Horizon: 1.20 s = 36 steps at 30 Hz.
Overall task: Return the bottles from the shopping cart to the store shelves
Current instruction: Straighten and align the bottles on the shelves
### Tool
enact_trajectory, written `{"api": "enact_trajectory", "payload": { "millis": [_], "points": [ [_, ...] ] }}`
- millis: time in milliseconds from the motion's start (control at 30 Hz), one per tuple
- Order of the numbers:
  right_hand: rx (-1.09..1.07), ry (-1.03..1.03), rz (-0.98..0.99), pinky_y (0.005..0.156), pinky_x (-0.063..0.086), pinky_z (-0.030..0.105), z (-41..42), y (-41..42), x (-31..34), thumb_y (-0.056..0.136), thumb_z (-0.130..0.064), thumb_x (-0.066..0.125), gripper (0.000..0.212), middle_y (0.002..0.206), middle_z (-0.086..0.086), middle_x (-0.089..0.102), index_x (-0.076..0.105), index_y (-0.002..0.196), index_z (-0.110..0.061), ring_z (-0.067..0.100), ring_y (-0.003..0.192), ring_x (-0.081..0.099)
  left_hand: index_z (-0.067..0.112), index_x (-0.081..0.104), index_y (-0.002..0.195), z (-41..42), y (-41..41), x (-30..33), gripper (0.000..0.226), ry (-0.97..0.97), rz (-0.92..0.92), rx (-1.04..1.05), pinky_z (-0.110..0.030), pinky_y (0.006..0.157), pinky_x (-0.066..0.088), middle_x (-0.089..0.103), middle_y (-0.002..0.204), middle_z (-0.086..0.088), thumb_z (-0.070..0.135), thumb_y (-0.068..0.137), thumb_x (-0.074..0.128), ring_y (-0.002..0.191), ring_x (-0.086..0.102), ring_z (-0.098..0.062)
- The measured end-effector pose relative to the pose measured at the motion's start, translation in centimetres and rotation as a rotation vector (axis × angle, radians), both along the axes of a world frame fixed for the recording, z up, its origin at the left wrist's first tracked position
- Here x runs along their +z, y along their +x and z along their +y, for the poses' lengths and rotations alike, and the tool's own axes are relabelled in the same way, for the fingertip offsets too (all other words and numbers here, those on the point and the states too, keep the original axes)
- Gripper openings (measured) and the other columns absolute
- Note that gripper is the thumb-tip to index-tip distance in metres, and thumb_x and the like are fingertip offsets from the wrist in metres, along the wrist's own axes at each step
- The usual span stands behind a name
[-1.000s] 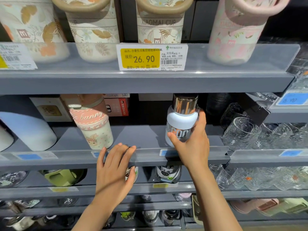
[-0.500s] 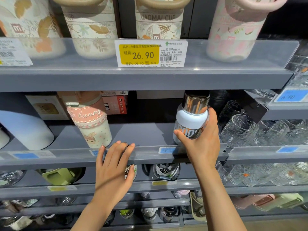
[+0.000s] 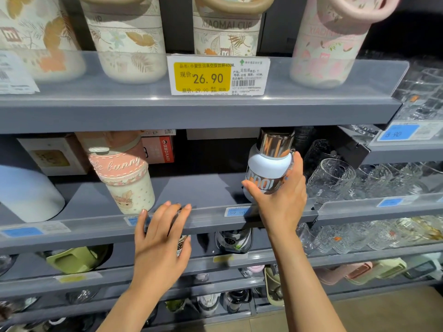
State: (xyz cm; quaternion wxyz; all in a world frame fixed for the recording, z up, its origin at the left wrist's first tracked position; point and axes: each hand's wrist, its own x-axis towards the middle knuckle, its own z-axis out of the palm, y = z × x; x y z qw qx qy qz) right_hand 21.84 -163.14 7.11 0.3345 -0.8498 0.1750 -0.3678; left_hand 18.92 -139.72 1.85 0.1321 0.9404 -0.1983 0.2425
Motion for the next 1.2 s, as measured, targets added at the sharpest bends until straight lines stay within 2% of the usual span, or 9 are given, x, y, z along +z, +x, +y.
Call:
{"api": "enact_trajectory", "payload": {
  "millis": [167,300,367,433,567,667,767,900,1200],
  "points": [
    [-0.078,-0.019,-0.068,0.099,0.038,0.046,1.4,-1.8,0.3,0.063,-0.064,0.075,0.112,0.132,0.018,0.045,0.023,0.149,-0.013,0.028,0.119,0.038,0.018,0.040,0.142,0.7,0.1,0.5,0.063,0.068,0.049,-0.049,-0.044,0.118,0.002,0.046,0.141,-0.003,0.035,0.082,0.045,0.135,0.035,-0.021],
    [0.085,-0.006,-0.233,0.102,0.036,0.034,6.7,-4.0,0.9,0.085,-0.051,0.058,0.068,0.130,0.015,0.047,0.036,0.137,-0.012,0.028,0.120,0.044,0.019,0.038,0.143,2.3,-0.1,0.8,0.060,-0.032,0.049,-0.181,-0.040,0.121,0.008,0.038,0.148,-0.002,0.033,0.086,0.047,0.139,0.032,-0.019],
    [0.220,0.039,-0.222,0.102,0.038,0.032,10.3,-4.2,1.3,0.088,-0.047,0.056,0.061,0.130,0.008,0.048,0.038,0.136,-0.014,0.023,0.121,0.047,0.019,0.041,0.140,4.0,-0.4,1.1,0.055,-0.123,0.024,-0.222,-0.040,0.119,0.015,0.040,0.145,-0.002,0.031,0.087,0.050,0.136,0.037,-0.018],
    [0.335,0.071,-0.175,0.102,0.042,0.035,13.7,-3.6,1.7,0.085,-0.049,0.060,0.067,0.133,0.002,0.045,0.035,0.139,-0.017,0.020,0.125,0.046,0.019,0.046,0.135,6.5,-0.6,1.5,0.050,-0.172,-0.022,-0.174,-0.043,0.117,0.019,0.045,0.140,-0.002,0.031,0.086,0.051,0.129,0.044,-0.018],
    [0.451,0.234,0.004,0.109,0.037,0.036,19.0,-1.6,2.8,0.070,-0.054,0.076,0.102,0.148,-0.006,0.032,0.016,0.149,-0.033,0.012,0.137,0.033,0.015,0.049,0.133,13.0,0.1,1.8,0.049,-0.166,-0.061,0.021,-0.043,0.119,0.015,0.048,0.138,-0.005,0.032,0.087,0.049,0.127,0.046,-0.020],
    [0.467,0.286,0.083,0.109,0.037,0.040,21.8,-0.2,3.0,0.064,-0.050,0.082,0.117,0.152,-0.005,0.027,0.007,0.151,-0.029,0.013,0.140,0.029,0.014,0.046,0.137,17.0,0.4,1.4,0.054,-0.120,0.015,0.120,-0.043,0.120,0.012,0.050,0.140,-0.005,0.033,0.087,0.046,0.130,0.043,-0.019],
    [0.454,0.304,0.091,0.098,0.045,0.035,23.5,1.0,3.0,0.062,-0.046,0.086,0.106,0.135,-0.012,0.042,0.014,0.140,-0.044,0.011,0.127,0.044,0.012,0.045,0.137,19.1,0.4,1.2,0.057,0.000,0.087,0.127,-0.042,0.118,0.011,0.053,0.139,-0.006,0.032,0.083,0.044,0.134,0.037,-0.017],
    [0.416,0.302,0.094,0.081,0.051,0.032,23.8,1.8,3.1,0.063,-0.036,0.087,0.075,0.114,-0.011,0.056,0.029,0.110,-0.042,0.013,0.103,0.057,0.015,0.040,0.139,19.3,0.5,1.0,0.062,0.044,0.117,0.138,-0.043,0.117,0.011,0.052,0.139,-0.004,0.032,0.080,0.043,0.135,0.036,-0.019],
    [0.279,0.263,0.039,0.078,0.052,0.038,19.4,1.6,3.0,0.062,-0.033,0.087,0.072,0.104,-0.008,0.060,0.028,0.102,-0.045,0.015,0.092,0.060,0.012,0.042,0.137,18.9,0.7,0.1,0.059,-0.027,0.043,0.145,-0.043,0.118,0.009,0.053,0.136,-0.007,0.031,0.081,0.044,0.134,0.037,-0.024]
  ]
}}
